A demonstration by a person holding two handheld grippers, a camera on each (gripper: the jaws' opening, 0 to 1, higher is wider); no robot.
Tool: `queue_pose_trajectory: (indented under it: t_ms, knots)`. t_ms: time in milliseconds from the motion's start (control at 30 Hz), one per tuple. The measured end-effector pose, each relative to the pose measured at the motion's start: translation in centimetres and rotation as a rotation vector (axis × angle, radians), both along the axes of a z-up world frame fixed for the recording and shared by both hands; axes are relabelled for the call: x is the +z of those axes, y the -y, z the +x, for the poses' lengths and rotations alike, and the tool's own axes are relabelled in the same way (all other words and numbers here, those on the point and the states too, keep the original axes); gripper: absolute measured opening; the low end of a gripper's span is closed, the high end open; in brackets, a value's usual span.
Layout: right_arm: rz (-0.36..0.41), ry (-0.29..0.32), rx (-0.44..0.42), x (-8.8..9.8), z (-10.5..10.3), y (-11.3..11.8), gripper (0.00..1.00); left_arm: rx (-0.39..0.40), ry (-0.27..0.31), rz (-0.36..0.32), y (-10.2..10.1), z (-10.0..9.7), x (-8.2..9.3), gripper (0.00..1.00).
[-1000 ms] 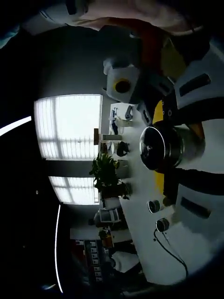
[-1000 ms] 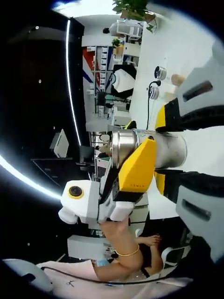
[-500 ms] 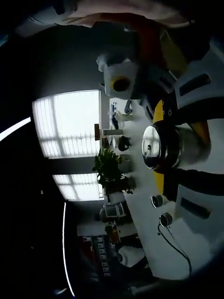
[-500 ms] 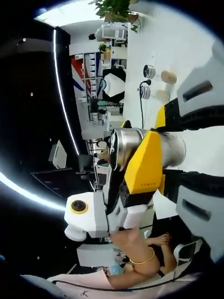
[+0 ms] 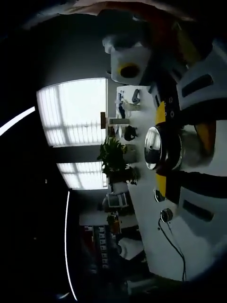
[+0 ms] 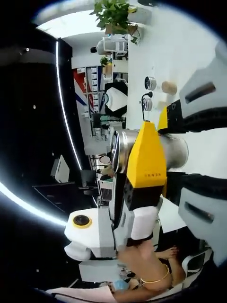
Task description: Rotate the seasoning bottle until the label or dispensing opening points toward the visible target arrow and the bottle remains upright within the marked orientation range
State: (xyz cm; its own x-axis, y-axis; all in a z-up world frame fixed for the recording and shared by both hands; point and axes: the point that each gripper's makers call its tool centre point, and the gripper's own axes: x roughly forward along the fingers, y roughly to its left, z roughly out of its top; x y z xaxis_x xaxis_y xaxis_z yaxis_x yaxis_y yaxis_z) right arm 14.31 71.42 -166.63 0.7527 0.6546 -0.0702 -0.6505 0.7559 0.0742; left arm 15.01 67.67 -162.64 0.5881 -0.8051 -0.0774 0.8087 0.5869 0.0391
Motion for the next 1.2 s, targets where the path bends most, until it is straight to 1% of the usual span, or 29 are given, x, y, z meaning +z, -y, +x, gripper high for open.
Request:
queue_pose_trajectory:
  t_ms: [33,100,233,300,367,433,600,767,800,900,933,1033,1100,1200]
  knots:
    - [0.01,-0.006,-0.032,-0.1,0.1,0.1,0.28,0.016,0.002,0.004,0.1,0.1,-0.1,0.38]
    - [0.002,0.001,-0.044,-0.2,0.2,0.2,0.28,0.039,0.006,0.013,0.1,0.2,-0.2,0.37]
    - [-0.006,0.002,-0.068,-0.3,0.4,0.5,0.28,0.077,0.007,0.0,-0.1,0.4,-0.3,0.37]
    - [-0.012,-0.002,-0.073,-0.4,0.5,0.6,0.28,0.098,0.0,-0.003,-0.1,0.5,-0.4,0.37]
    - [-0.024,-0.005,-0.077,-0.8,0.5,0.6,0.28,0.134,-0.021,-0.004,-0.3,0.6,-0.8,0.37]
    - [-0.023,-0.01,-0.086,-1.0,0.4,0.6,0.28,0.154,-0.031,-0.017,-0.5,0.6,-1.0,0.37]
    - [-0.026,-0.003,-0.085,-1.2,0.0,0.5,0.28,0.172,-0.056,-0.038,-1.0,0.4,-1.2,0.37]
    - [-0.025,0.005,-0.073,-1.1,-0.2,0.4,0.28,0.148,-0.069,-0.052,-1.2,0.3,-1.1,0.37]
    - [-0.023,0.0,-0.069,-1.1,-0.3,0.4,0.28,0.125,-0.053,-0.03,-1.0,0.1,-1.1,0.36]
    - [-0.022,-0.01,-0.05,-1.4,-0.4,0.4,0.29,0.098,-0.066,-0.023,-1.1,-0.1,-1.3,0.36]
    - [-0.026,-0.02,-0.039,-1.5,-0.4,0.4,0.29,0.086,-0.083,-0.027,-1.1,-0.1,-1.5,0.36]
    - [-0.039,-0.031,-0.014,-1.9,-0.5,0.4,0.29,0.048,-0.1,-0.024,-1.1,-0.2,-1.9,0.36]
    - [-0.02,-0.059,0.034,-2.2,-0.9,0.3,0.29,0.018,-0.108,-0.012,-1.2,-0.4,-2.2,0.36]
    - [-0.012,-0.051,0.062,-2.1,-1.2,0.4,0.29,-0.014,-0.108,-0.012,-1.2,-0.7,-2.1,0.36]
